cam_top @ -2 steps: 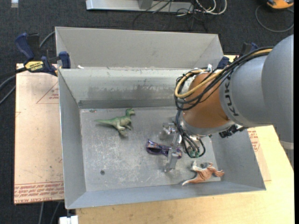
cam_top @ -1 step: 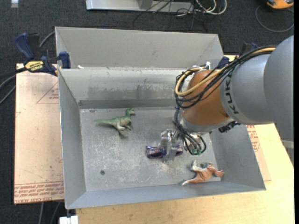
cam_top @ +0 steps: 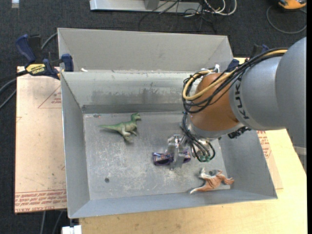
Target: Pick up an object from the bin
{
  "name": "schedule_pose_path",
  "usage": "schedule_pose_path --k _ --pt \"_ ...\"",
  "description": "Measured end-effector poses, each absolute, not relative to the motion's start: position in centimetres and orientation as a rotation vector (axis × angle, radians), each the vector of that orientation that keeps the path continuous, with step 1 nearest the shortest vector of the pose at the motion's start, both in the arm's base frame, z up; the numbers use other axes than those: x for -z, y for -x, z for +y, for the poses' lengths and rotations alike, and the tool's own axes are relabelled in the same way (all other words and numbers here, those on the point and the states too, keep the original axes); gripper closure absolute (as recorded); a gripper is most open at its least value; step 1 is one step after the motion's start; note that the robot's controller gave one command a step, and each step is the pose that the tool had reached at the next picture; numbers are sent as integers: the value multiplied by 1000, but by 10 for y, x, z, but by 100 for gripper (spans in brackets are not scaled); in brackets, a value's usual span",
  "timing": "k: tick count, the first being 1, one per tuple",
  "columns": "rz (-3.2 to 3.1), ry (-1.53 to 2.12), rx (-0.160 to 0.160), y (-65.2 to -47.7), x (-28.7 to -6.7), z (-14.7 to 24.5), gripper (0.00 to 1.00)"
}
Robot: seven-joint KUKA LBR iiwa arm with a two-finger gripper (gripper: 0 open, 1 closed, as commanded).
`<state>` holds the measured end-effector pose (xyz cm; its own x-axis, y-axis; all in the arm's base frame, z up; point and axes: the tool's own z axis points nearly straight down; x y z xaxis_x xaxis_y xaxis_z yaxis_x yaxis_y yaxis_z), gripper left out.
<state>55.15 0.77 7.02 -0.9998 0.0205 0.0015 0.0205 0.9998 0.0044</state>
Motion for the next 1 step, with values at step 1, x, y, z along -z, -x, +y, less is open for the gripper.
schedule_pose_path --k 1 --pt "-3140 32 7 -551 -71 8 100"
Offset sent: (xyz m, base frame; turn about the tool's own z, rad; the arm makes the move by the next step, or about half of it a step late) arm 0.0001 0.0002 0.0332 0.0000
